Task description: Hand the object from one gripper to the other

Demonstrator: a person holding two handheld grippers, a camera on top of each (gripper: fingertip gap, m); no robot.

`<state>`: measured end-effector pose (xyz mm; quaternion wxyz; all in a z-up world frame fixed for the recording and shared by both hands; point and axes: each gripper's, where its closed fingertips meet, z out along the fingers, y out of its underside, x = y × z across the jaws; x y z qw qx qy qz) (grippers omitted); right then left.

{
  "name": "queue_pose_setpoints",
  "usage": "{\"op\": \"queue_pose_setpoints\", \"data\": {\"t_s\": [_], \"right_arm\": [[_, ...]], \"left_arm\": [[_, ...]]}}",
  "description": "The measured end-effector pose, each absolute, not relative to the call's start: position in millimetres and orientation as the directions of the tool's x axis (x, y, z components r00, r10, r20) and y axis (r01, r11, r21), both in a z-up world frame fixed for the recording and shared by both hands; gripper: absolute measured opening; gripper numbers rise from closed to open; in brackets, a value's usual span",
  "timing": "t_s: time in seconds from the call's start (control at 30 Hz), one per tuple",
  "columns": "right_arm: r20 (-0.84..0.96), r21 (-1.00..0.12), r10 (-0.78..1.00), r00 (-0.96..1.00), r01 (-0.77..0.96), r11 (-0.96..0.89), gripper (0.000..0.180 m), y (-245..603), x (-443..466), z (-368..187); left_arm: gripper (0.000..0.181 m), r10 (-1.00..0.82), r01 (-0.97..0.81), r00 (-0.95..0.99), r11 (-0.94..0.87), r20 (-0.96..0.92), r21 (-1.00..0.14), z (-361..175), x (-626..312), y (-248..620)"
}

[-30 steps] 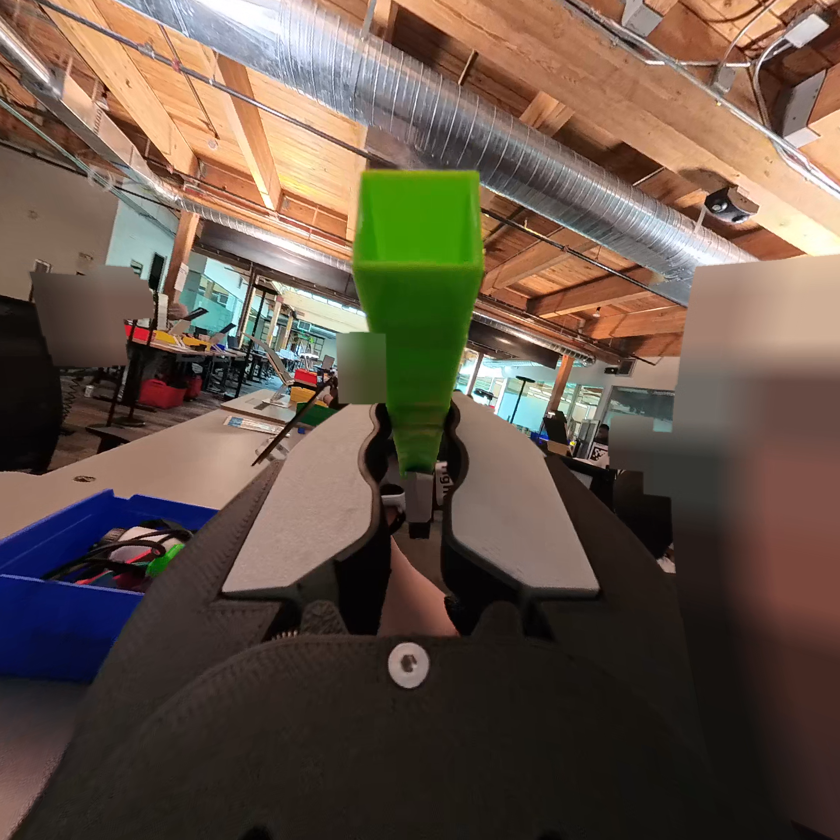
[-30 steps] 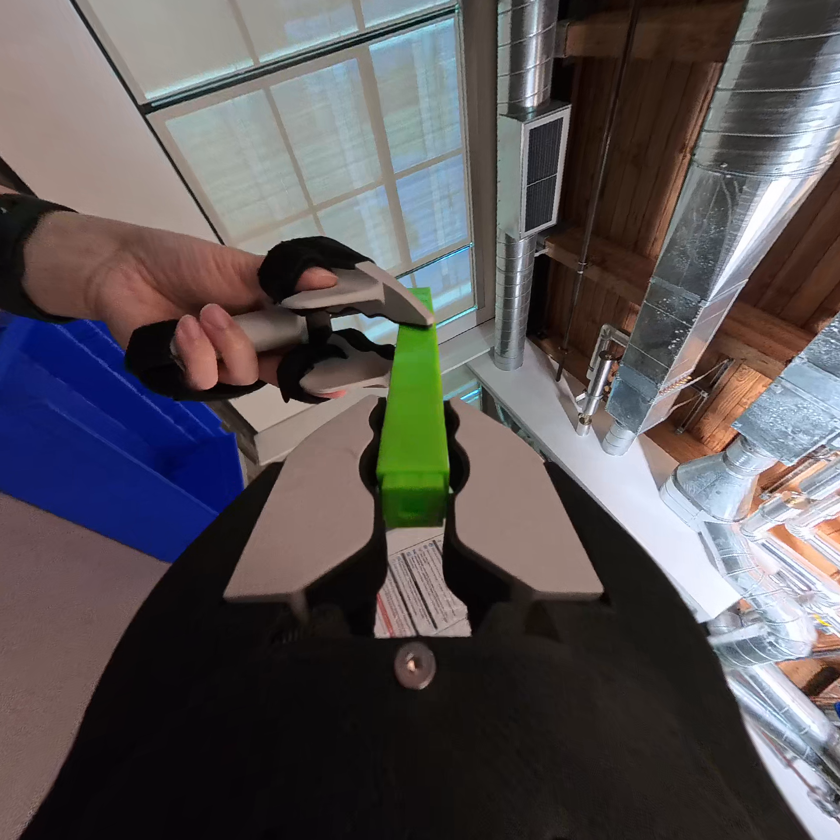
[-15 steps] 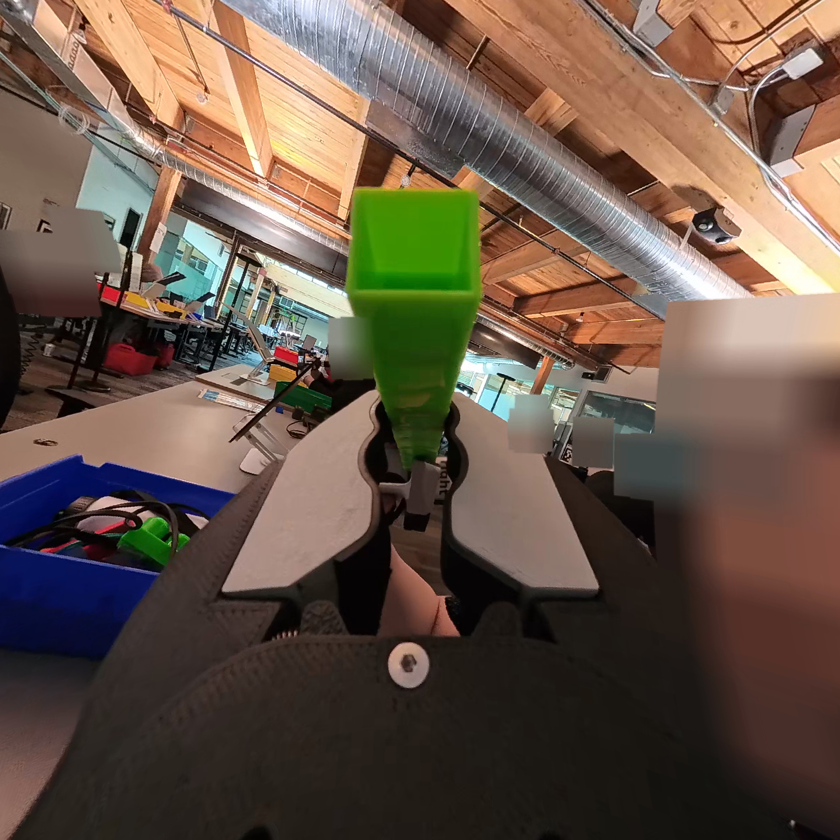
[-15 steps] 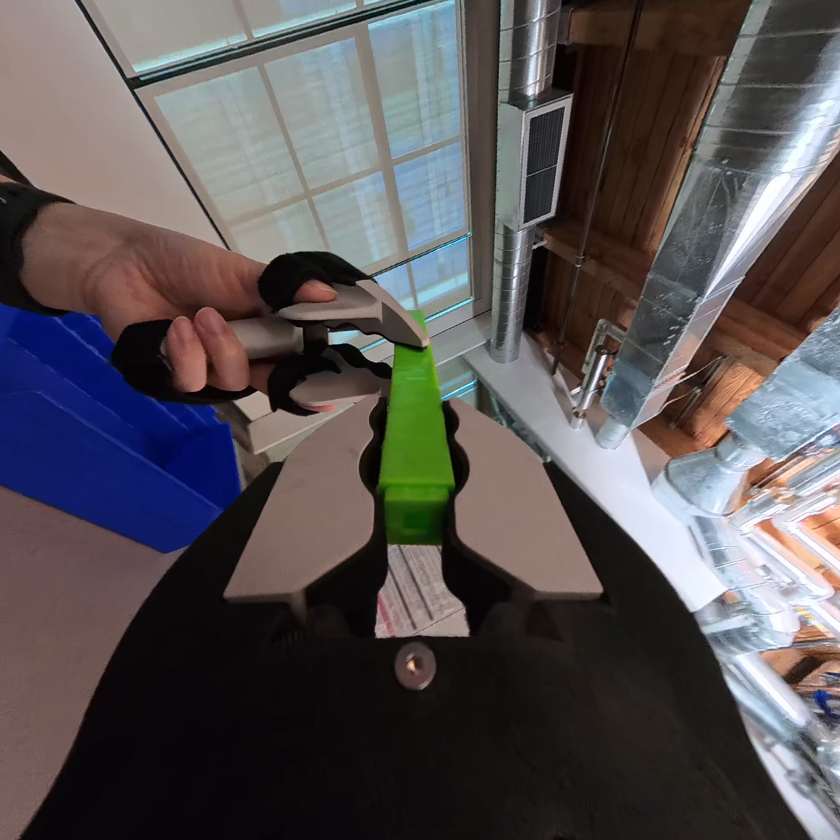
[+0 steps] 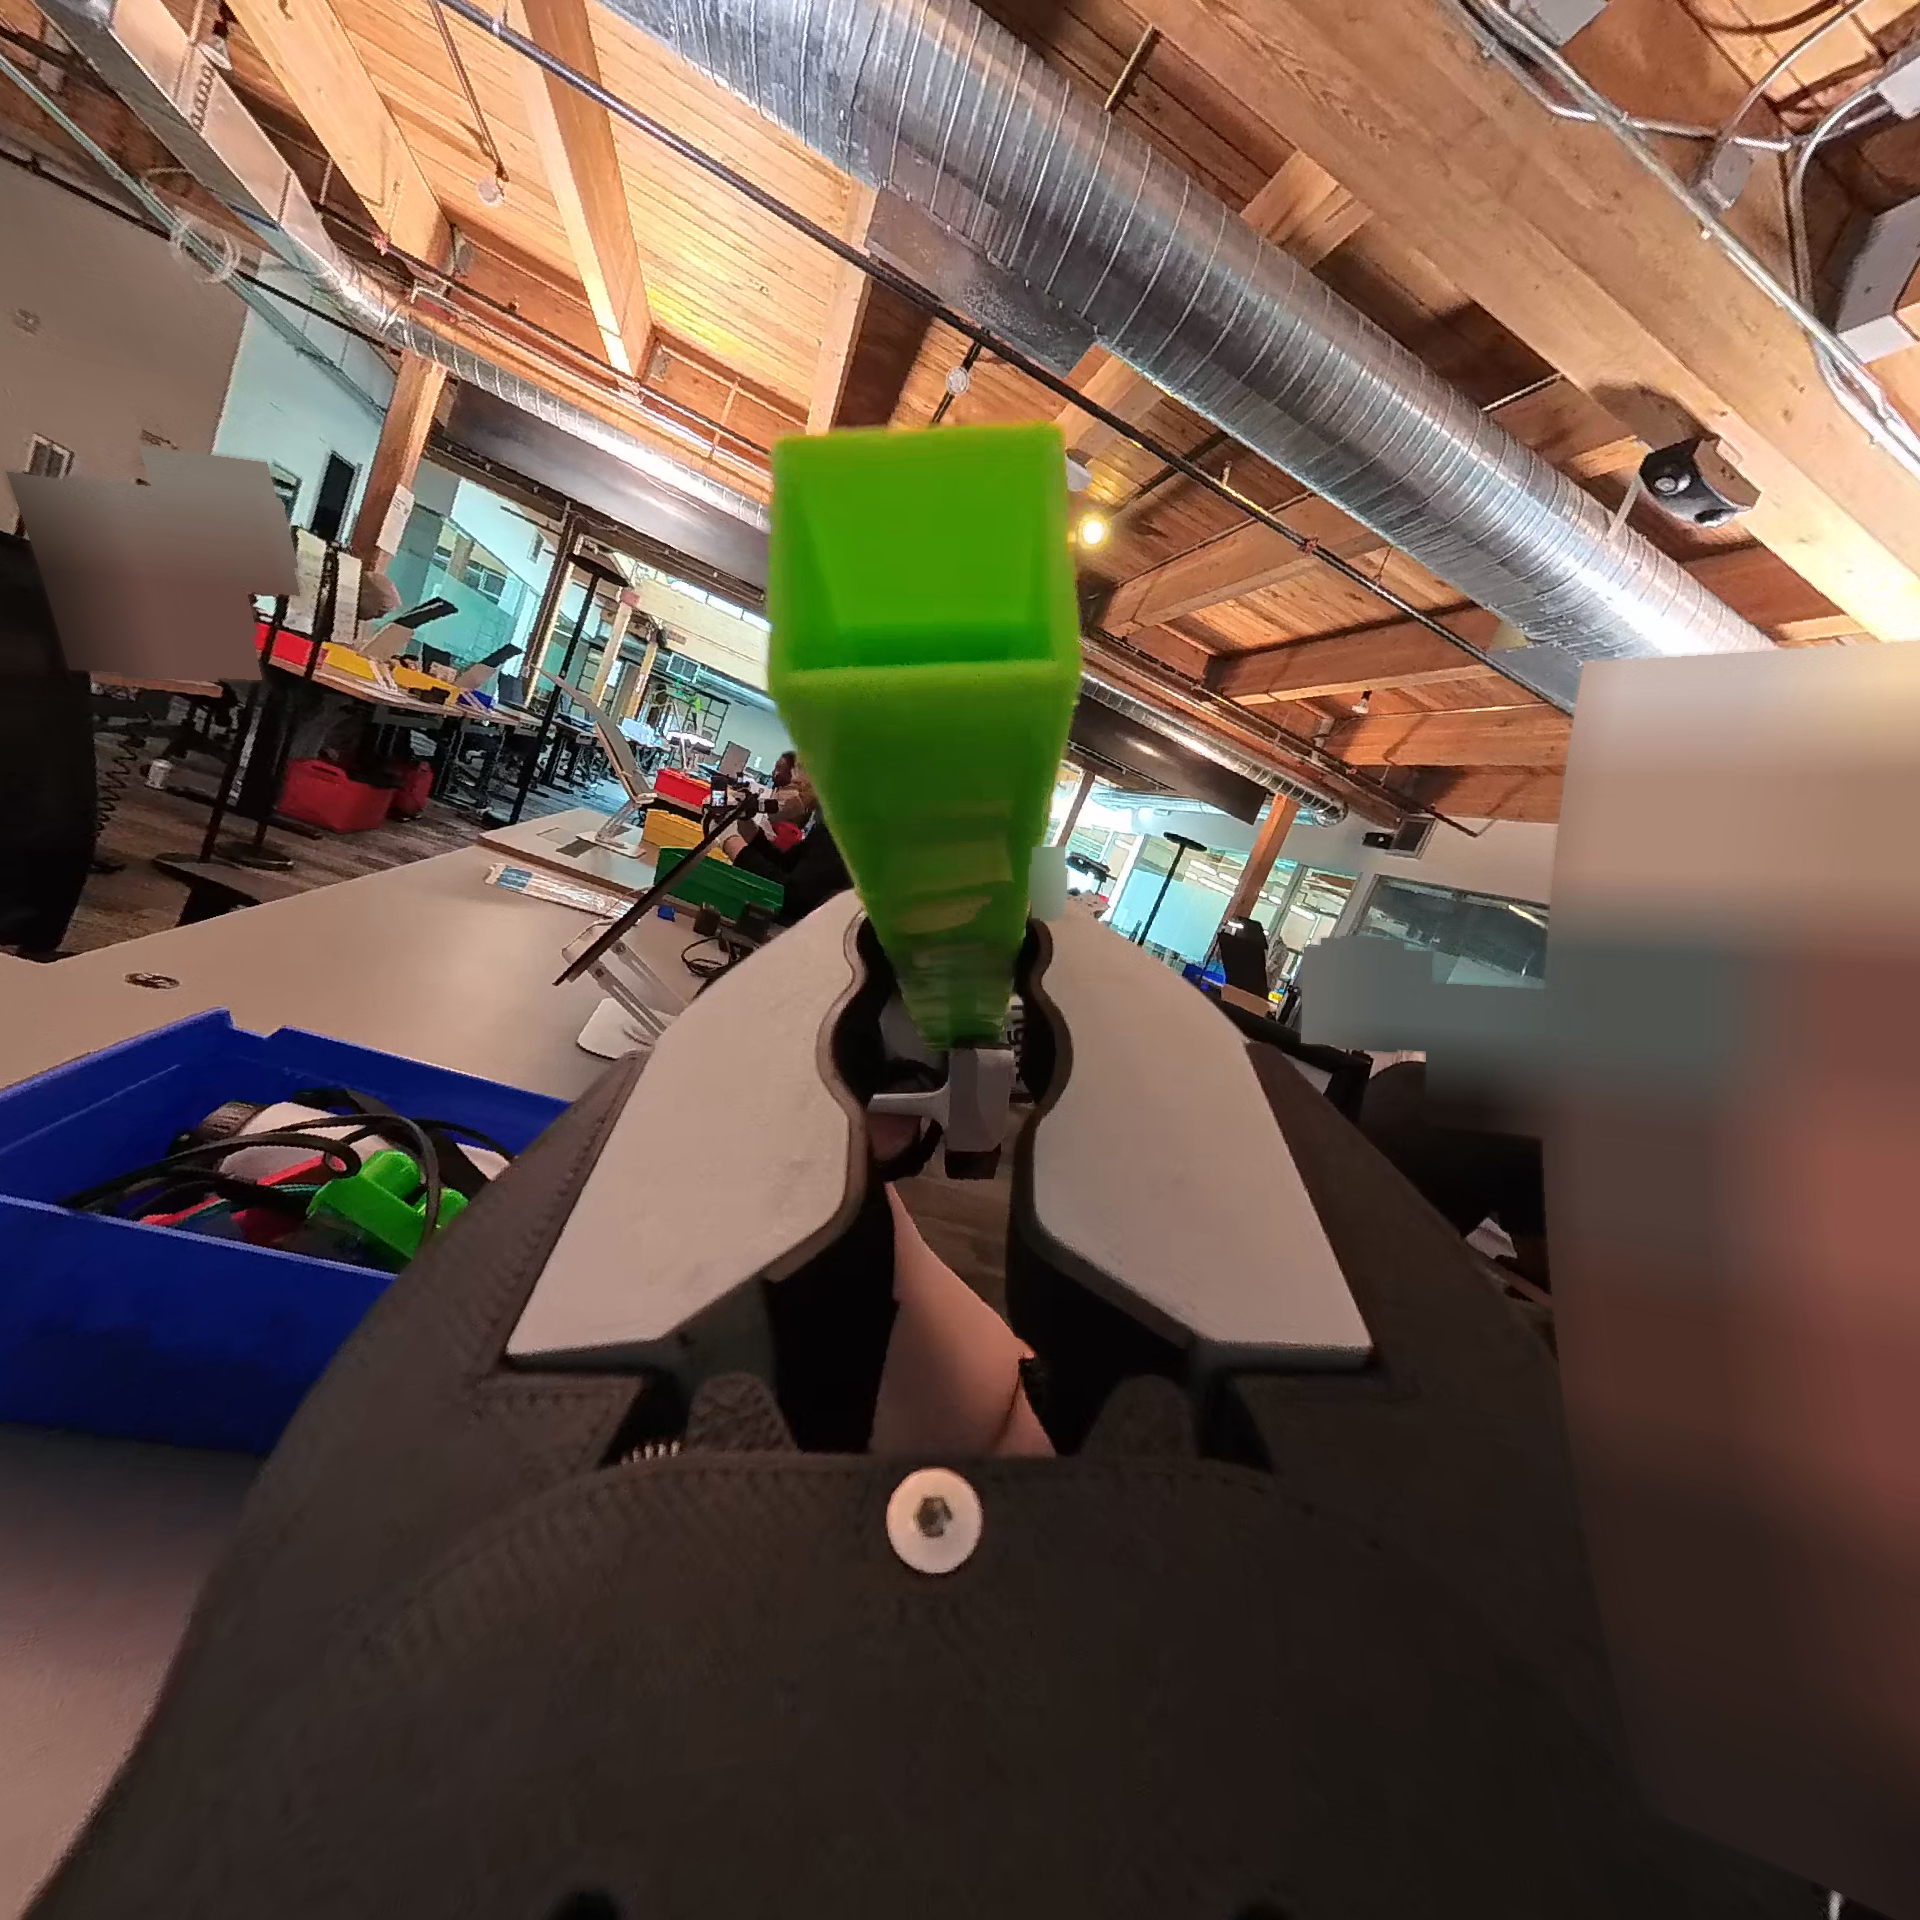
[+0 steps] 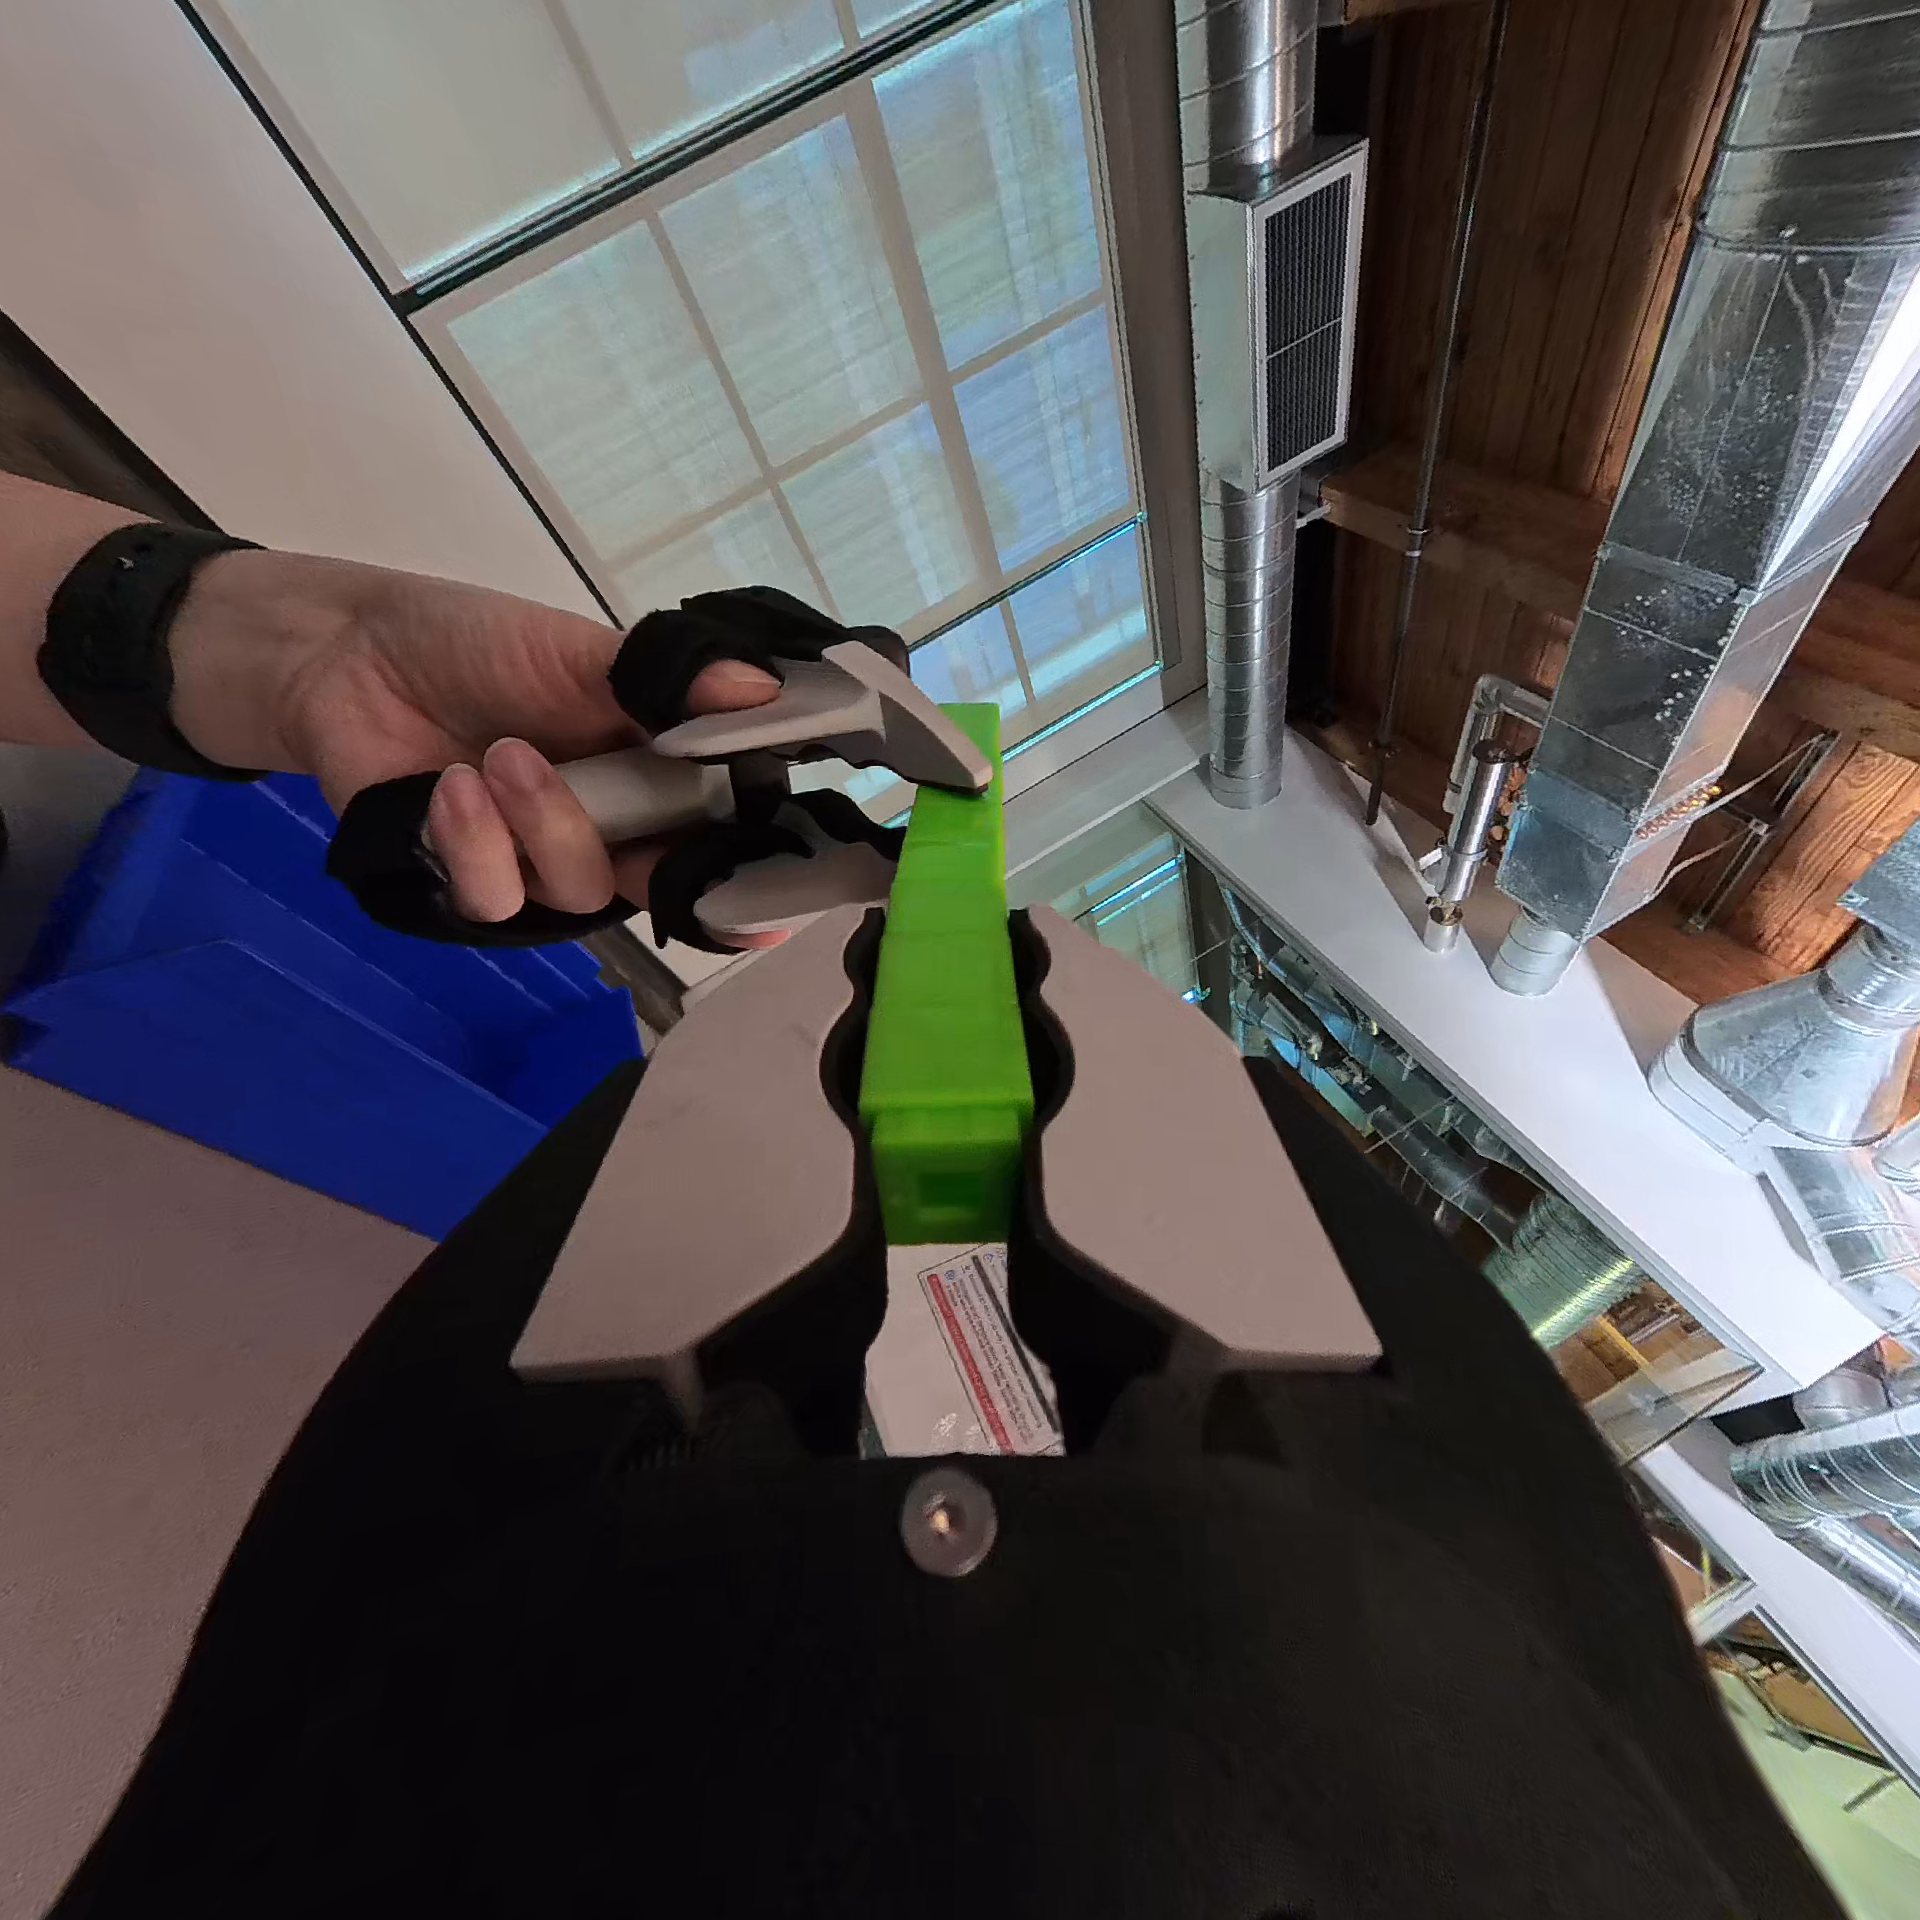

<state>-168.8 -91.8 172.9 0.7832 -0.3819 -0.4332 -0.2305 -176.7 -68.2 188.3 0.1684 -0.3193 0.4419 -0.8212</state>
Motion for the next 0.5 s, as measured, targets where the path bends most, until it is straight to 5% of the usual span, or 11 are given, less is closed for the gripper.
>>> {"op": "queue_pose_setpoints", "data": {"t_s": [0.5], "right_arm": [[0.839, -0.343, -0.154, 0.522, 0.726, 0.596, 0.024, -88.3, -176.3, 178.5]], "left_arm": [[0.022, -0.578, 0.014, -0.737, -0.533, 0.352, -0.846, 195.3, -184.3, -66.1]]}}
